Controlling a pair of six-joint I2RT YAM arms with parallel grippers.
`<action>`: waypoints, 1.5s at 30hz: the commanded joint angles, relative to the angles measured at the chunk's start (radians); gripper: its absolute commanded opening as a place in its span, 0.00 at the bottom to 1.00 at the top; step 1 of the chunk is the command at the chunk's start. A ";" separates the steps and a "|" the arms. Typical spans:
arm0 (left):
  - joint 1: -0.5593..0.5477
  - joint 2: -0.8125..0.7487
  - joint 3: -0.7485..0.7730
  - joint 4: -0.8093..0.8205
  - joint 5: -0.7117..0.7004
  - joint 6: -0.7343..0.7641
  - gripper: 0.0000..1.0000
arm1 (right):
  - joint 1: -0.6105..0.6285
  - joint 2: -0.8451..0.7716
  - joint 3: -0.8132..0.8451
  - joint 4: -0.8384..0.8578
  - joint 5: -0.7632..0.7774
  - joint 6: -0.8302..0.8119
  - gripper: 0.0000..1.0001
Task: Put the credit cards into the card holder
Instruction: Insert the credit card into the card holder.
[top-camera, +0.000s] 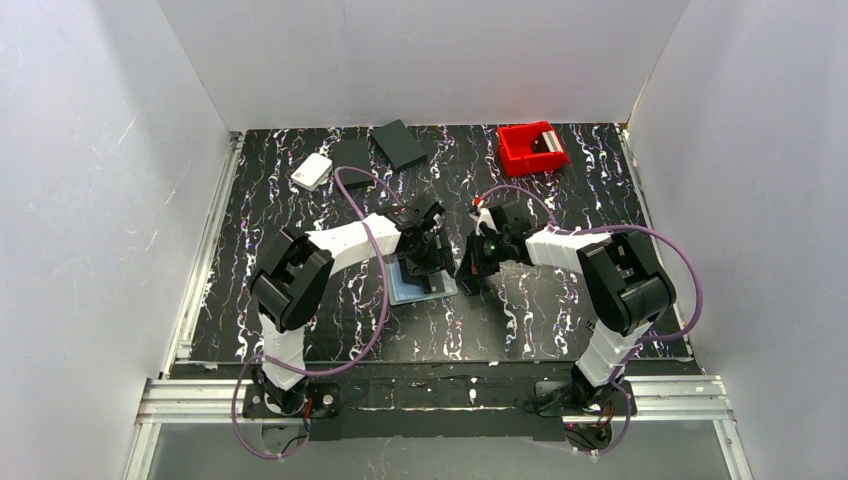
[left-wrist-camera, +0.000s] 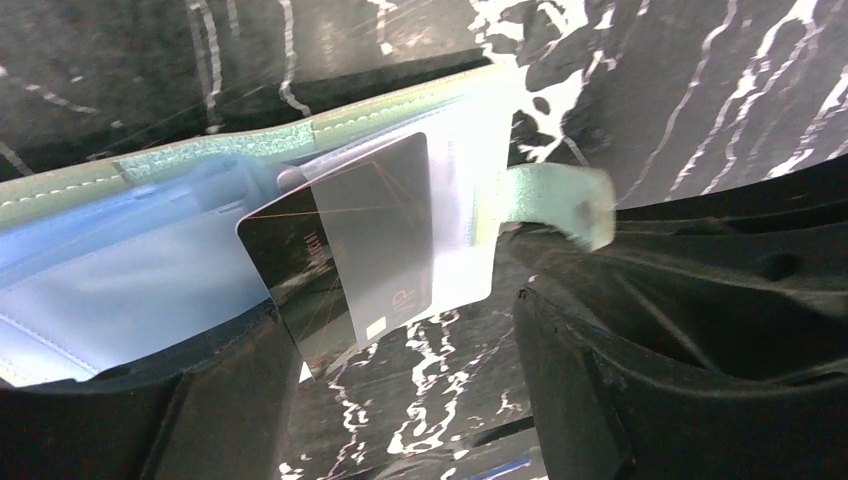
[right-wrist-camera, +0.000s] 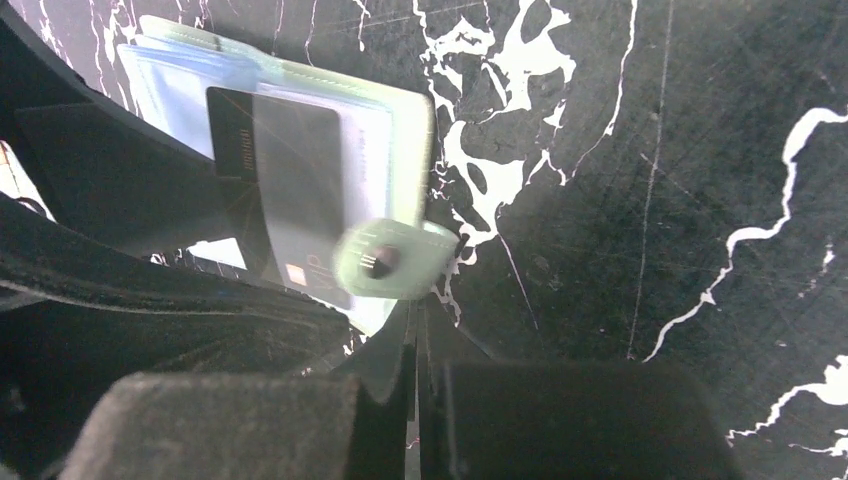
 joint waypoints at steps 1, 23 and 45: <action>0.005 -0.061 0.013 -0.174 -0.079 0.086 0.73 | -0.002 -0.003 -0.006 0.017 0.000 -0.004 0.01; 0.149 -0.313 -0.108 -0.124 0.162 0.263 0.74 | 0.073 -0.026 0.019 0.030 -0.052 -0.023 0.41; 0.161 -0.202 -0.228 0.042 0.149 0.289 0.84 | 0.140 -0.067 -0.023 0.092 0.004 0.078 0.58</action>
